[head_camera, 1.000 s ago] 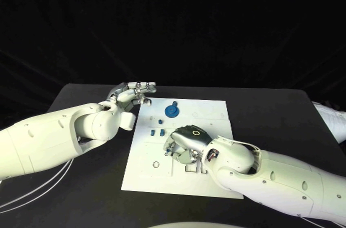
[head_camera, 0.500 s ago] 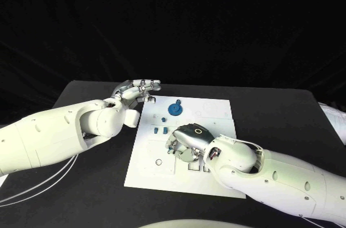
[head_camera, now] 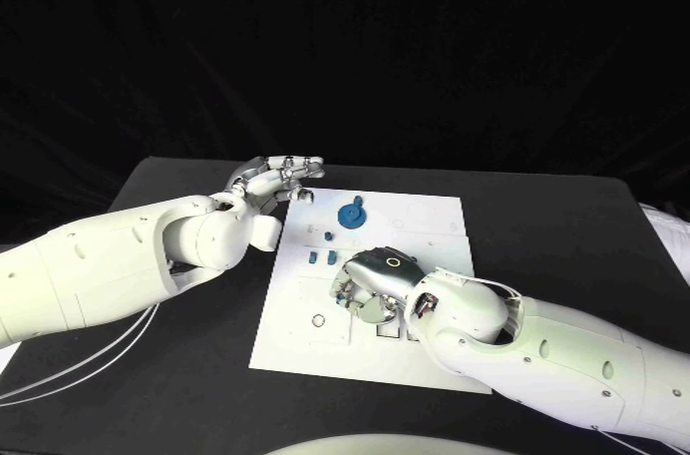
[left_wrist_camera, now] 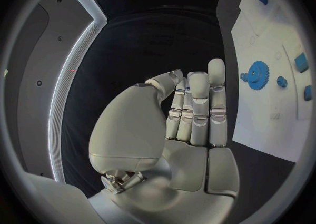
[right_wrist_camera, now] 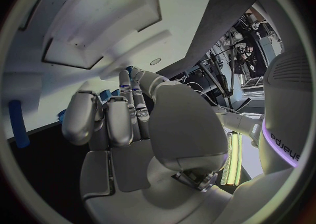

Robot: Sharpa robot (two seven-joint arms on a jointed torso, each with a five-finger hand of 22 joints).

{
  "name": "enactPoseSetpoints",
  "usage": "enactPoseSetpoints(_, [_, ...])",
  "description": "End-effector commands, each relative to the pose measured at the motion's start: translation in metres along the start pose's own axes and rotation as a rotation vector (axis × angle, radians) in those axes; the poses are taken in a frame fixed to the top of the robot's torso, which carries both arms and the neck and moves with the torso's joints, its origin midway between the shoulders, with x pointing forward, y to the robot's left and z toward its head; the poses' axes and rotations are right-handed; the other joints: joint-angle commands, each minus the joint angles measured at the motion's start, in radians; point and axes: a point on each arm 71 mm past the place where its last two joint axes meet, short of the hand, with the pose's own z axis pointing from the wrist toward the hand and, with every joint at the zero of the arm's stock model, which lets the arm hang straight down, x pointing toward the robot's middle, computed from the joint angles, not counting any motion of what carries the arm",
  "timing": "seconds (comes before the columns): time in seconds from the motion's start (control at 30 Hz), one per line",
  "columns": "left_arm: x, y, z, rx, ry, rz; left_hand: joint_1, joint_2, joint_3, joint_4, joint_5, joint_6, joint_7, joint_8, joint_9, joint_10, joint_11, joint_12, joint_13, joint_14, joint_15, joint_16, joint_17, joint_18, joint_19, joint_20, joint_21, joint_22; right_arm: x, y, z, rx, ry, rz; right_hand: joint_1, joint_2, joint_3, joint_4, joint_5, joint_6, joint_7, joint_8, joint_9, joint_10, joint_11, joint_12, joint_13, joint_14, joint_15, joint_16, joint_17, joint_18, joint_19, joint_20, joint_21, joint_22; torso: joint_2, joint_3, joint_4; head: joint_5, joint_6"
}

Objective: Assemble the parts on the task board

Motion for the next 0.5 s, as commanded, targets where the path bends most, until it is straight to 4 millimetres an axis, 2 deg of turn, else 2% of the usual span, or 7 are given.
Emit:
enactPoseSetpoints(0.03, [0.0029, -0.0004, 0.0004, 0.004, 0.024, -0.002, -0.001, 0.003, -0.005, 0.0, 0.001, -0.006, -0.001, 0.005, -0.002, -0.007, -0.001, 0.007, 0.001, 0.001, 0.0, -0.001, -0.001, 0.01, 0.008, 0.001, -0.004, -0.002, 0.0075, -0.0009, -0.0013, 0.01, 0.056, -0.022, -0.003, 0.005, -0.001, -0.007, 0.003, 0.007, 0.004, 0.003, 0.001, 0.007, 0.0, -0.003, 0.0, 0.043, -0.005, 0.003, -0.001, 0.011, 0.003, -0.003, 0.002, 0.0, 0.0, 0.0, 0.0001, 0.005, -0.004])
enactPoseSetpoints(0.37, [0.0028, -0.0003, 0.0003, 0.002, 0.026, -0.002, -0.001, 0.003, -0.005, 0.0, 0.001, -0.006, -0.001, 0.005, -0.002, -0.007, -0.001, 0.007, 0.001, 0.001, 0.0, -0.001, -0.001, 0.01, 0.008, 0.001, -0.004, -0.002, 0.0087, 0.0004, -0.0015, 0.018, 0.072, -0.033, -0.016, -0.001, -0.01, -0.005, 0.002, 0.002, 0.005, -0.001, 0.001, 0.001, 0.003, -0.008, -0.004, 0.043, -0.003, 0.003, -0.003, 0.012, 0.002, -0.002, 0.0, -0.003, 0.0, -0.0005, -0.0001, 0.007, -0.003])
enactPoseSetpoints(0.43, [0.0027, -0.0003, 0.0003, 0.001, 0.025, -0.002, -0.001, 0.003, -0.005, 0.0, 0.001, -0.006, -0.001, 0.005, -0.002, -0.007, -0.001, 0.007, 0.001, 0.001, 0.0, -0.001, -0.001, 0.01, 0.008, 0.001, -0.004, -0.002, 0.0084, -0.001, -0.0017, 0.033, 0.067, -0.042, -0.048, -0.019, -0.028, 0.008, -0.003, -0.032, 0.016, -0.02, -0.006, -0.036, 0.013, -0.013, -0.015, 0.041, 0.007, -0.001, -0.009, 0.013, -0.002, 0.003, -0.006, -0.012, -0.001, -0.0005, -0.0004, 0.008, -0.002])
enactPoseSetpoints(0.5, [0.0027, -0.0003, 0.0003, 0.001, 0.026, -0.002, -0.001, 0.003, -0.005, 0.0, 0.001, -0.006, -0.001, 0.005, -0.002, -0.007, -0.001, 0.007, 0.001, 0.001, 0.0, -0.001, -0.001, 0.01, 0.008, 0.001, -0.004, -0.002, 0.0072, -0.0023, -0.0019, 0.045, 0.049, -0.048, -0.073, -0.039, -0.048, 0.02, -0.022, -0.078, 0.028, -0.025, -0.017, -0.092, 0.027, -0.012, -0.029, 0.039, 0.02, -0.005, -0.017, 0.015, -0.01, 0.011, -0.016, -0.027, -0.001, -0.0005, -0.0006, 0.007, -0.002])
